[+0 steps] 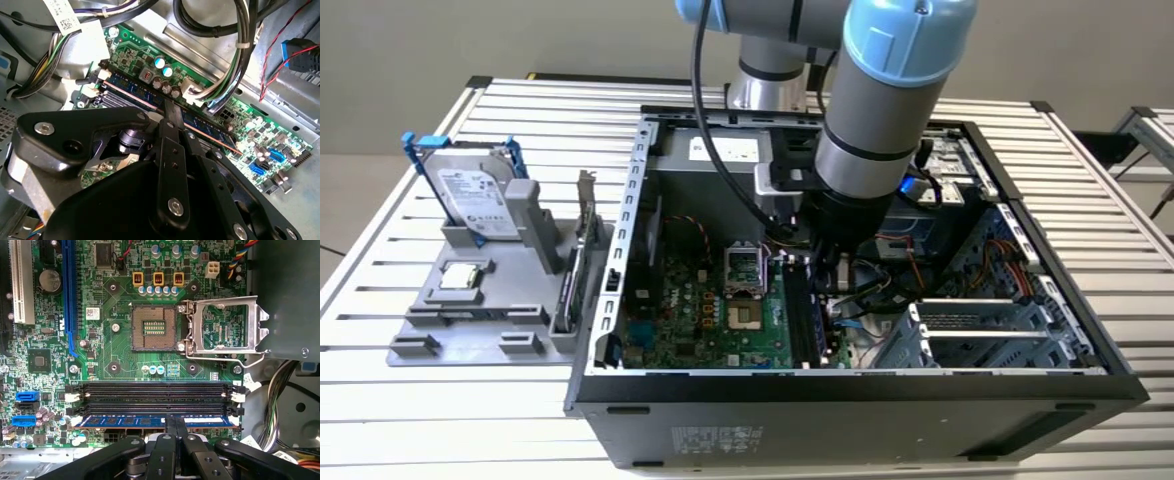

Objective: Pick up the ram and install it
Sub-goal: 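Press down the ram until it locks into place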

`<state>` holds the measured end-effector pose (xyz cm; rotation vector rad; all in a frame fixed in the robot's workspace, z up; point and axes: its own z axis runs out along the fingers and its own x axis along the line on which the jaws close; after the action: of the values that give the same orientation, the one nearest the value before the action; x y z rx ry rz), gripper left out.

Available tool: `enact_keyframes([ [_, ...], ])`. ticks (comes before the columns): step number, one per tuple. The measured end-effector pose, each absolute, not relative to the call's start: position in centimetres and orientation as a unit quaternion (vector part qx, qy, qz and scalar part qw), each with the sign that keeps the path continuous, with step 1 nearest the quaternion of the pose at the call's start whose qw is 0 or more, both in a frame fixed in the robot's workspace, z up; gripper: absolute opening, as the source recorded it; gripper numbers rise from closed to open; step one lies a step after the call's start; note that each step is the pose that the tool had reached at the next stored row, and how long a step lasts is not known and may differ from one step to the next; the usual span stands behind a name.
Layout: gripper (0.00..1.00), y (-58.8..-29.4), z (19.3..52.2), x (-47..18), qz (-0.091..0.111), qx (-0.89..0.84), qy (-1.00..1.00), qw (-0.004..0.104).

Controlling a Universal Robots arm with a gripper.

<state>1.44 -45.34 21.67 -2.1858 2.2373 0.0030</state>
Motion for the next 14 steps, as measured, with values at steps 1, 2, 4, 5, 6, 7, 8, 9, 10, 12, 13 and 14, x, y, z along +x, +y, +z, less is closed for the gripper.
enact_keyframes([
  [1, 0.00, -45.34, 21.67, 1.44, 0.001, -0.699, 0.715, 0.007],
  [2, 0.00, -45.34, 21.67, 1.44, 0.001, -0.699, 0.715, 0.007],
  [4, 0.00, -45.34, 21.67, 1.44, 0.001, -0.699, 0.715, 0.007],
  [5, 0.00, -45.34, 21.67, 1.44, 0.001, -0.699, 0.715, 0.007],
  [6, 0.00, -45.34, 21.67, 1.44, 0.001, -0.699, 0.715, 0.007],
  [7, 0.00, -45.34, 21.67, 1.44, 0.001, -0.699, 0.715, 0.007],
  [8, 0.00, -45.34, 21.67, 1.44, 0.001, -0.699, 0.715, 0.007],
  [9, 0.00, -45.34, 21.67, 1.44, 0.001, -0.699, 0.715, 0.007],
  [10, 0.00, -45.34, 21.67, 1.44, 0.001, -0.699, 0.715, 0.007],
  [12, 0.00, -45.34, 21.67, 1.44, 0.001, -0.699, 0.715, 0.007],
  [13, 0.00, -45.34, 21.67, 1.44, 0.001, -0.699, 0.715, 0.007],
  [14, 0.00, -45.34, 21.67, 1.44, 0.001, -0.699, 0.715, 0.007],
])
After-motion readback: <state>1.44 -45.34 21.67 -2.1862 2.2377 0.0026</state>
